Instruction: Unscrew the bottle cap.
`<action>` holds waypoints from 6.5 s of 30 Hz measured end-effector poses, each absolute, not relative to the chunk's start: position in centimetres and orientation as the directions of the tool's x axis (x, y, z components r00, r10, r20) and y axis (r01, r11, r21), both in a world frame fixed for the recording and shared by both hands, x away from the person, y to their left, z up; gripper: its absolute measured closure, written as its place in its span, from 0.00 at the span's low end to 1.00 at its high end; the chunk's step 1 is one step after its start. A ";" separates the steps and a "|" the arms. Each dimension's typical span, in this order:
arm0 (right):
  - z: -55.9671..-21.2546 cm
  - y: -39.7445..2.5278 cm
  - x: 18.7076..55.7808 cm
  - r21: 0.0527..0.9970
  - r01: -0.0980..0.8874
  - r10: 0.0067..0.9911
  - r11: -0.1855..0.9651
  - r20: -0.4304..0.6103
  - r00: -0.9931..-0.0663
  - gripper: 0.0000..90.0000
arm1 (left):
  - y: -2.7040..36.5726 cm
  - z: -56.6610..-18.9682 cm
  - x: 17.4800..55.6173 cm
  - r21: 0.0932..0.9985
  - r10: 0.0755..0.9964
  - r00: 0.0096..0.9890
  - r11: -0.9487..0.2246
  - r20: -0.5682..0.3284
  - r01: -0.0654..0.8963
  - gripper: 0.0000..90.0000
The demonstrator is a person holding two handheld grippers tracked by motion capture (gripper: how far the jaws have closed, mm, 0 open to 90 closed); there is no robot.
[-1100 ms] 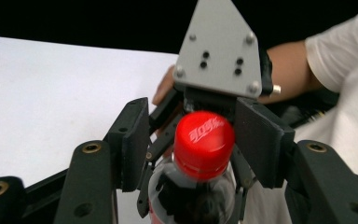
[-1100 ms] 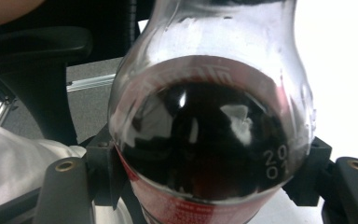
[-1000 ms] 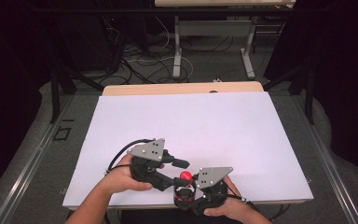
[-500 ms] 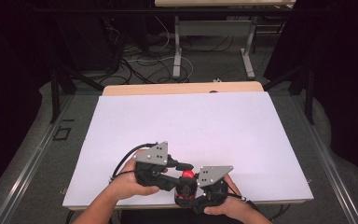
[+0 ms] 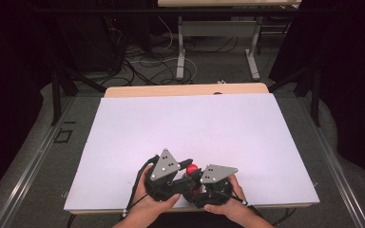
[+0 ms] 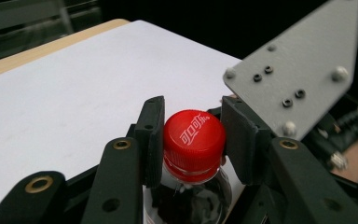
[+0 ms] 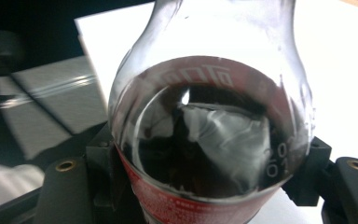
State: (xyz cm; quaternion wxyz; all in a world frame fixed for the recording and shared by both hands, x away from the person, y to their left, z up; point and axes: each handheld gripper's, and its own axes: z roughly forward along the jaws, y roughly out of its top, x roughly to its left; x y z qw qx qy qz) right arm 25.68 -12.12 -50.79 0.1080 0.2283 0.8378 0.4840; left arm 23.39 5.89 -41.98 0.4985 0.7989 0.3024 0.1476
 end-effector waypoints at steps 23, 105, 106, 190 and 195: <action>-50.3 -12.6 25.6 0.876 0.230 0.361 0.423 0.070 -0.930 0.32 | 9.2 -40.3 27.3 0.881 0.191 0.979 -0.446 -0.078 0.157 0.58; -50.6 -11.9 25.2 0.864 0.196 0.308 0.463 0.051 -0.950 0.32 | 8.3 -41.7 26.5 0.873 0.209 0.973 -0.452 -0.098 0.184 0.68; -50.6 -12.0 25.2 0.865 0.216 0.338 0.453 0.058 -0.939 0.32 | 8.0 -41.7 26.3 0.874 0.251 0.964 -0.444 -0.089 0.196 0.68; -51.8 -9.5 46.8 0.849 0.415 0.797 0.327 -0.012 -0.604 0.32 | 14.7 -50.1 31.6 0.853 0.795 0.589 -0.199 -0.148 0.483 0.68; -52.3 -9.1 46.7 0.853 0.411 0.797 0.321 -0.010 -0.603 0.32 | 14.7 -50.2 31.6 0.851 0.796 0.588 -0.201 -0.146 0.485 0.68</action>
